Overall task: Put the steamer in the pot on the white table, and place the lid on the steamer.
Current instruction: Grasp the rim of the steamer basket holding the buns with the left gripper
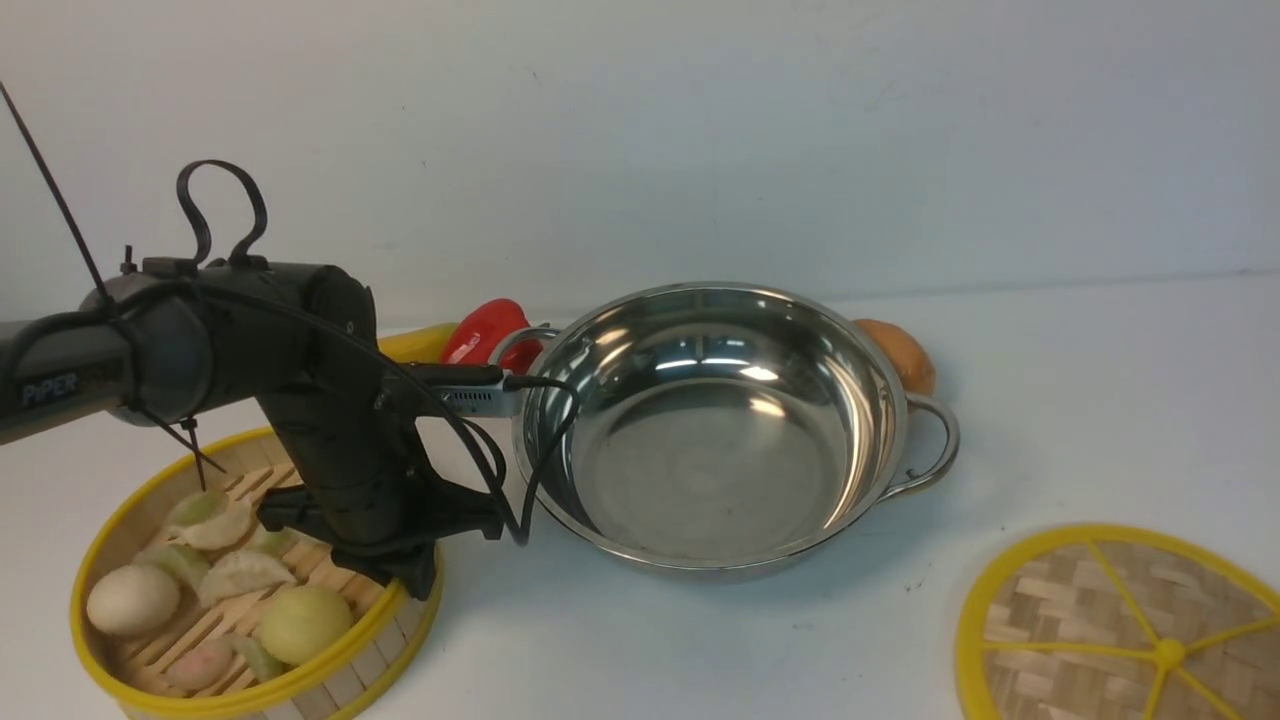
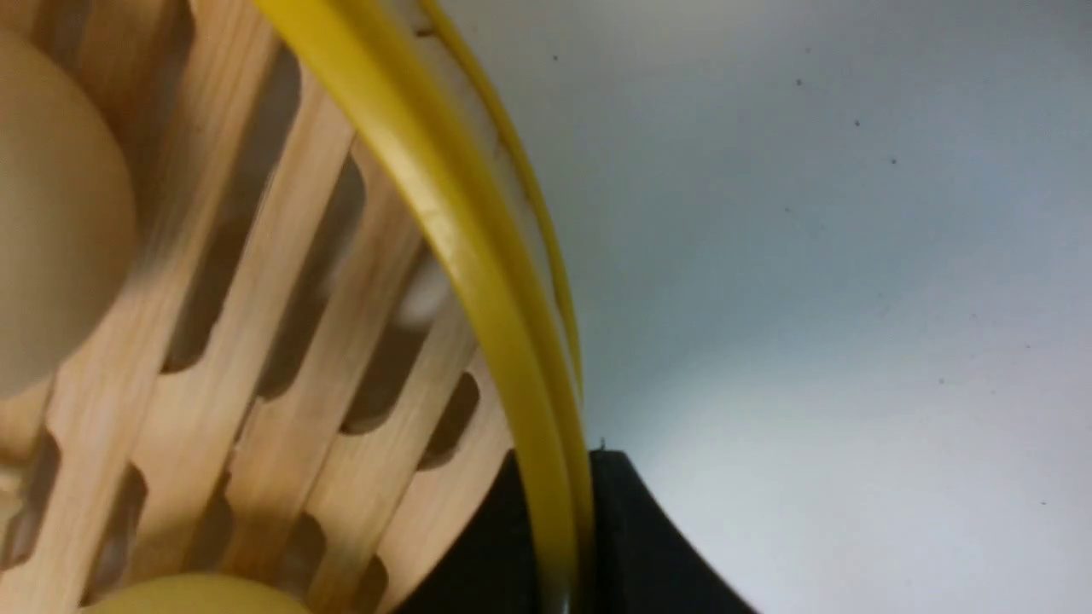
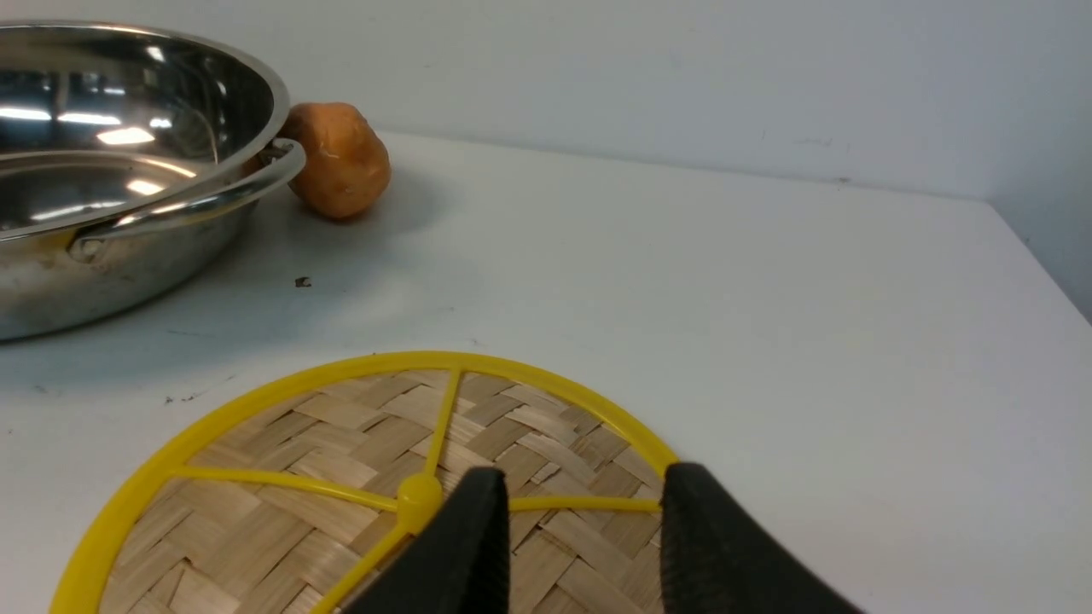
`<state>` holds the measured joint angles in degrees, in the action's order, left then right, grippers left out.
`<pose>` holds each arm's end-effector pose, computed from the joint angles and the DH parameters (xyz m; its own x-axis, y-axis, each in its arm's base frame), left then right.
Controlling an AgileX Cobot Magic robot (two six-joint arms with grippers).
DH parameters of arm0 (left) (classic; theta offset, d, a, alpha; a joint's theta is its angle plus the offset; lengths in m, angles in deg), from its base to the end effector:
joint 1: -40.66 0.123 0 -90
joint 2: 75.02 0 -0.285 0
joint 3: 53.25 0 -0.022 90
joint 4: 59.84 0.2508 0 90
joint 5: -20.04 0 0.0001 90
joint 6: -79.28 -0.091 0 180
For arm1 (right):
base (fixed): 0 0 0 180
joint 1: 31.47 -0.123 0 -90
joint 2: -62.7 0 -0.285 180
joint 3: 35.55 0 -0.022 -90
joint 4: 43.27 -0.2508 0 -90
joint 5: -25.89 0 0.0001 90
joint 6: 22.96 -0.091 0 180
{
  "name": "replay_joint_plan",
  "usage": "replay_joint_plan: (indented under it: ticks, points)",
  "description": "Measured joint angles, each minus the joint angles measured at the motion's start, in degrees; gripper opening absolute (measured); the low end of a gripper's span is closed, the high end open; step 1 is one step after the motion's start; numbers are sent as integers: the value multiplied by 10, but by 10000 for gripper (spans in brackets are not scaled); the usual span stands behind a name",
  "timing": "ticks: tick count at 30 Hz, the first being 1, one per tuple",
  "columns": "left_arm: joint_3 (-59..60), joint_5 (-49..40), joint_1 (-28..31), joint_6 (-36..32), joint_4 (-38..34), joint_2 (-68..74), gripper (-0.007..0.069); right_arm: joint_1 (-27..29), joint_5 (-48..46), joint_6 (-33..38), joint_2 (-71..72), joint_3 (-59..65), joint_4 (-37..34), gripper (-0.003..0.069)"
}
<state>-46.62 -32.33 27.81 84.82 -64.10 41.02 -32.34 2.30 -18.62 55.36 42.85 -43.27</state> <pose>0.3459 -0.0844 0.1717 -0.9936 0.0816 -0.0786 0.0872 0.9937 -0.0704 0.0516 0.0008 0.1698 -0.3289 -0.0807 -0.9409 -0.0402 0.9966 -0.0714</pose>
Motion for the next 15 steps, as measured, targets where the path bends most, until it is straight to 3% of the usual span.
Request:
replay_joint_plan:
  ticks: [15]
  points:
    - [0, -17, 0, 8, -2, 0, 31, 0, 0, 0, 0, 0, 0, 241]
